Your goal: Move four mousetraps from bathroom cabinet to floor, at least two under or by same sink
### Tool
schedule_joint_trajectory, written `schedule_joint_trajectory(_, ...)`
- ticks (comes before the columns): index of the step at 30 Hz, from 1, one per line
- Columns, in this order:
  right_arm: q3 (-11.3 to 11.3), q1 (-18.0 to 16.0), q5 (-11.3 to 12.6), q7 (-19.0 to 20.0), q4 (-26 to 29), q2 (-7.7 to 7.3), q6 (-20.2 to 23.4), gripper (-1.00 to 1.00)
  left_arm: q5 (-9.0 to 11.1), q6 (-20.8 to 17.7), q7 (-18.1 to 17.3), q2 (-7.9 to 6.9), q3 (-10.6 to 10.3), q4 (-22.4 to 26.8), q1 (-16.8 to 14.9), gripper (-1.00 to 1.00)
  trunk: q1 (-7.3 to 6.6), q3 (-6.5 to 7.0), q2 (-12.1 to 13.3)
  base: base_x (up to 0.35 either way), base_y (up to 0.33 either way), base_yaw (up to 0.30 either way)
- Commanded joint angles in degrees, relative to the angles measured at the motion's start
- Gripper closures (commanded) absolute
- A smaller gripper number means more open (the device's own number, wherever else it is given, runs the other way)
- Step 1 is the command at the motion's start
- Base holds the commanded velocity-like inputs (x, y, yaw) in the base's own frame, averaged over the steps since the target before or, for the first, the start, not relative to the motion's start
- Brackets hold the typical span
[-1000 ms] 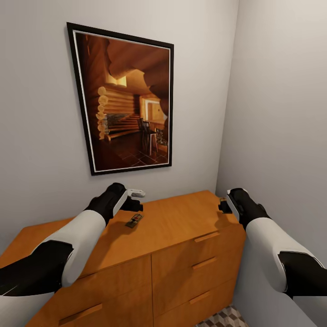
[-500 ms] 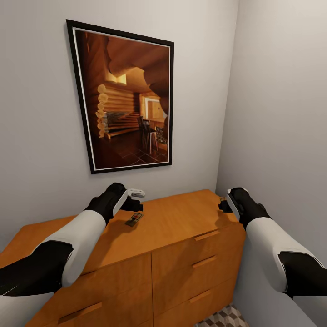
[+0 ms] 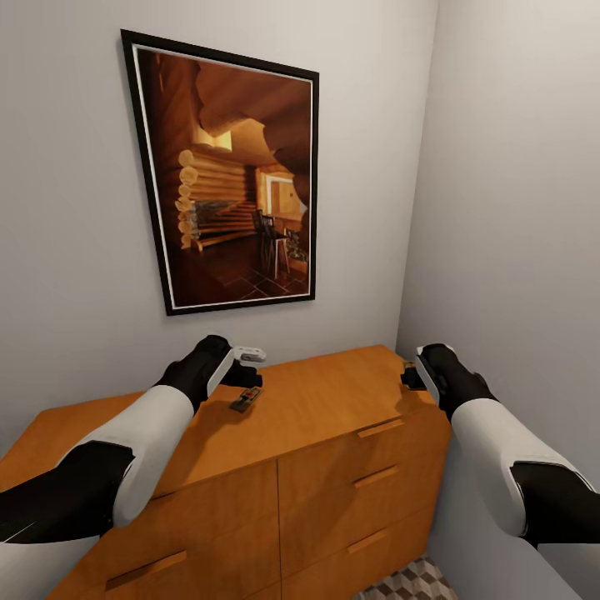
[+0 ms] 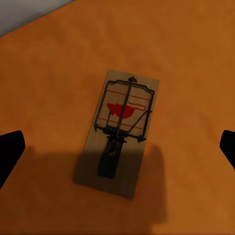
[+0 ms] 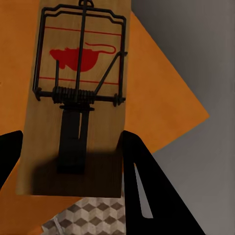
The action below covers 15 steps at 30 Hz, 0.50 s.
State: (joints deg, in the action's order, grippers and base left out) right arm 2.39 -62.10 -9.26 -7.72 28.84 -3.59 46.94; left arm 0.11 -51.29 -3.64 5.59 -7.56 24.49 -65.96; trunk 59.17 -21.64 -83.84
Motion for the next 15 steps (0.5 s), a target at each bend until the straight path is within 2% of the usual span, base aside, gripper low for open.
schedule_joint_trajectory(1, 0.25, -0.03, -0.40, 0.25, 0.07, 0.05, 0.24, 1.00, -0.03, -0.22, -0.21, -0.05, -0.31, 0.06, -0.04, -1.00, 0.00, -0.07, -0.04, 0.000, 0.000, 0.000)
schedule_joint_trajectory(15, 0.22, -0.03, -0.41, 0.23, 0.07, 0.06, 0.26, 1.00, -0.03, -0.22, -0.21, 0.03, -0.27, 0.08, -0.05, -1.00, 0.00, -0.07, -0.04, 0.000, 0.000, 0.000)
